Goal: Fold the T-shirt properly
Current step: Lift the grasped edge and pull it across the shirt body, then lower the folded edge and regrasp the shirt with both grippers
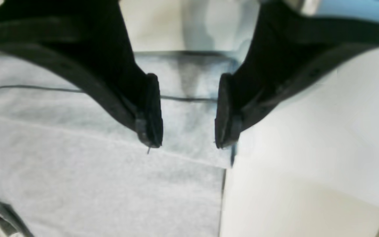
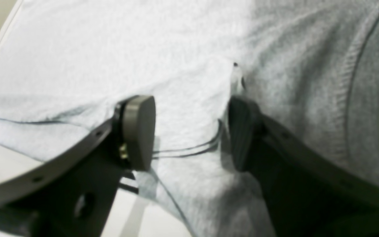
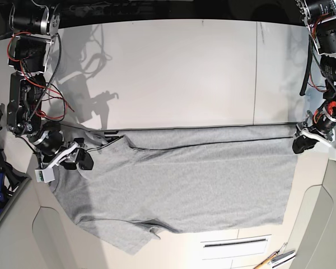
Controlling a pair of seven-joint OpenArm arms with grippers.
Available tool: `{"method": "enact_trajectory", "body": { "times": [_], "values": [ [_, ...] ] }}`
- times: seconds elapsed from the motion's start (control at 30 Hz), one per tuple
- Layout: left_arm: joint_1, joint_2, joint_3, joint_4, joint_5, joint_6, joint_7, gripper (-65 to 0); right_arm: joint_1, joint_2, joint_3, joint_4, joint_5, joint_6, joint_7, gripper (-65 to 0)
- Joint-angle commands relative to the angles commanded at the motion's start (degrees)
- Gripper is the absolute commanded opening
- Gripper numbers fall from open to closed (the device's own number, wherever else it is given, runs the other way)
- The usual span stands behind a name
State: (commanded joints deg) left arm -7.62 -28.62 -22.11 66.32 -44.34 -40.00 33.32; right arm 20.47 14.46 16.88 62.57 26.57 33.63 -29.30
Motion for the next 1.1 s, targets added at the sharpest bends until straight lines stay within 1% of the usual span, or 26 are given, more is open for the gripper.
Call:
{"method": "enact_trajectory", "body": {
  "times": [0.07, 0.13, 0.17, 0.27, 0.3, 0.37, 0.4, 0.5, 0.6, 0.63, 0.73, 0.8, 0.93, 1.0, 1.1],
  "values": [
    [0.07, 0.02, -0.26, 0.0, -1.18, 0.0, 1.22, -34.6, -0.02, 0.0, 2.93, 1.53, 0.0, -0.02, -3.72, -30.5],
    [0.35, 0.02, -1.18, 0.0, -2.69, 0.0, 3.39, -34.6, -0.02, 0.0, 7.48, 3.19, 0.28, -0.02, -8.13, -30.5],
    [0.35, 0.04, -1.84, 0.0, -3.65, 0.0, 4.46, -34.6, -0.04, 0.02, 10.12, 3.78, 1.27, -0.02, -9.7, -30.5],
    [0.35, 0.04, -3.93, 0.0, -6.29, 0.0, 6.88, -33.9, -0.35, 1.01, 16.7, 4.17, 6.19, -0.02, -12.66, -30.5],
    [0.5, 0.04, -4.37, 0.0, -6.6, 0.0, 7.3, -31.2, -0.9, 1.66, 17.81, 4.17, 7.06, -0.04, -12.76, -30.5],
    [1.25, 0.07, -4.52, 0.0, -7.08, 0.0, 7.52, -25.5, -2.71, 3.21, 18.16, 4.17, 7.37, -0.52, -12.52, -30.5],
    [1.81, 0.2, -4.52, 0.0, -7.1, 0.0, 7.69, -23.8, -4.02, 3.93, 18.14, 4.17, 7.26, -0.9, -12.09, -30.5],
    [3.17, 0.96, -4.52, -0.02, -7.13, 0.0, 7.65, -23.7, -7.89, 4.92, 18.14, 4.13, 7.5, -1.07, -9.42, -30.5],
    [3.34, 2.21, -4.52, -0.02, -7.08, 0.0, 7.69, -23.7, -10.47, 4.57, 18.01, 4.11, 9.44, -1.03, -9.05, -21.9],
    [3.39, 2.62, -4.48, -0.02, -6.99, 0.0, 7.69, -23.7, -11.04, 4.52, 17.97, 4.09, 9.73, -1.03, -8.9, -20.9],
    [3.85, 3.39, -4.5, -0.02, -3.8, 0.0, 7.45, -23.7, -12.92, 4.42, 17.97, 4.02, 9.81, -1.03, -8.66, -20.9],
    [3.96, 3.32, -5.2, -0.02, -3.89, 0.0, 7.17, -23.7, -13.51, 4.42, 17.97, 3.96, 9.84, -1.03, -8.66, -20.9],
    [3.82, 2.64, -9.68, 0.0, -7.8, 0.0, 7.52, -23.7, -13.53, 4.44, 17.97, 3.96, 9.88, -1.05, -8.63, -20.9],
    [3.85, 2.56, -11.34, 0.0, -8.92, 0.0, 9.44, -23.7, -13.53, 4.44, 17.97, 3.96, 9.88, -1.05, -8.63, -20.9],
    [4.0, 2.58, -11.72, 0.0, -11.04, 0.0, 12.22, -23.7, -13.53, 4.44, 17.97, 3.96, 10.78, -1.05, -8.63, -20.9]
  ]
}}
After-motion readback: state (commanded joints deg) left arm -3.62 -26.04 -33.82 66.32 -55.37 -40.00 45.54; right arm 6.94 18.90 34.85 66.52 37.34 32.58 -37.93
